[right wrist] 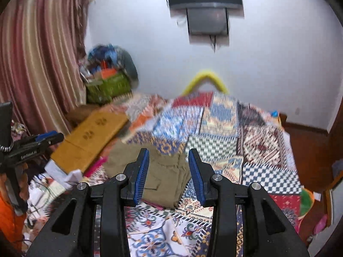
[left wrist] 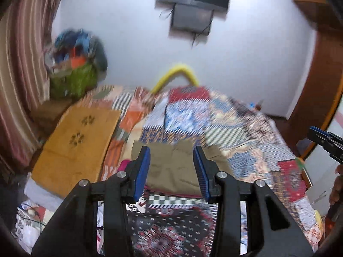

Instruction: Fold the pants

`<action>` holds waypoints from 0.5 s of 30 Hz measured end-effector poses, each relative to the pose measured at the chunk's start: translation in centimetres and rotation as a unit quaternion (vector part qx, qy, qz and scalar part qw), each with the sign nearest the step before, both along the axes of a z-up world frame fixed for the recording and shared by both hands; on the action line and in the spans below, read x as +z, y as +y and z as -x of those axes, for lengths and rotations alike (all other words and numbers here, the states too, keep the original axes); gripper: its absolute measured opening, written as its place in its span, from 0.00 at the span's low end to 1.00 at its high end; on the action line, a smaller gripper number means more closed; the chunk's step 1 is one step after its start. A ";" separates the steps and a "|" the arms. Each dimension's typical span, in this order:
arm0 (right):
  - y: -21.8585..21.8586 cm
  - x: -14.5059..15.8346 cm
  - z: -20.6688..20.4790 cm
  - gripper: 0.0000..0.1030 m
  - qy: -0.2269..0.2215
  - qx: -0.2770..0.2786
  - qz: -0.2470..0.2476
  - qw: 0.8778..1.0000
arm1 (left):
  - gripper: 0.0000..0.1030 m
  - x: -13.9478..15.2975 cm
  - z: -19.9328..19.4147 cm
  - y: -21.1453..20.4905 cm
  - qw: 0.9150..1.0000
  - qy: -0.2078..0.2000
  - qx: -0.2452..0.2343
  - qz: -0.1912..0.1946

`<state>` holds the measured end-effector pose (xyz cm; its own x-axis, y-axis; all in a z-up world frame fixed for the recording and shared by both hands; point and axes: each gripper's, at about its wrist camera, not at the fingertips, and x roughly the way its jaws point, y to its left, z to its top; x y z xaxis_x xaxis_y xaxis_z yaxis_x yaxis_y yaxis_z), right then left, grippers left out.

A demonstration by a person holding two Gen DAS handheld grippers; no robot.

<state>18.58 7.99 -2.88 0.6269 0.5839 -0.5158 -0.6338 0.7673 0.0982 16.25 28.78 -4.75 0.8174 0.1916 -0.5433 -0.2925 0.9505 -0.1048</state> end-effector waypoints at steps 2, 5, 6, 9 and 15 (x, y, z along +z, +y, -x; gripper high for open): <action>-1.3 1.9 2.4 0.40 -0.020 0.004 -0.024 0.999 | 0.42 1.9 2.1 -2.0 1.000 -0.024 -0.013 -0.002; -3.3 4.3 6.0 0.41 -0.047 0.008 -0.056 0.997 | 0.44 4.7 5.7 -5.1 0.998 -0.063 -0.017 -0.017; -3.7 4.6 6.7 0.41 -0.053 0.008 -0.062 0.997 | 0.45 5.5 7.2 -6.4 0.997 -0.077 -0.018 -0.027; -5.3 6.1 10.0 0.44 -0.074 0.013 -0.084 0.994 | 0.50 7.4 10.6 -9.0 0.993 -0.110 -0.026 -0.034; -7.3 7.2 14.9 0.46 -0.101 0.026 -0.114 0.988 | 0.58 10.0 16.6 -13.5 0.986 -0.157 -0.028 -0.055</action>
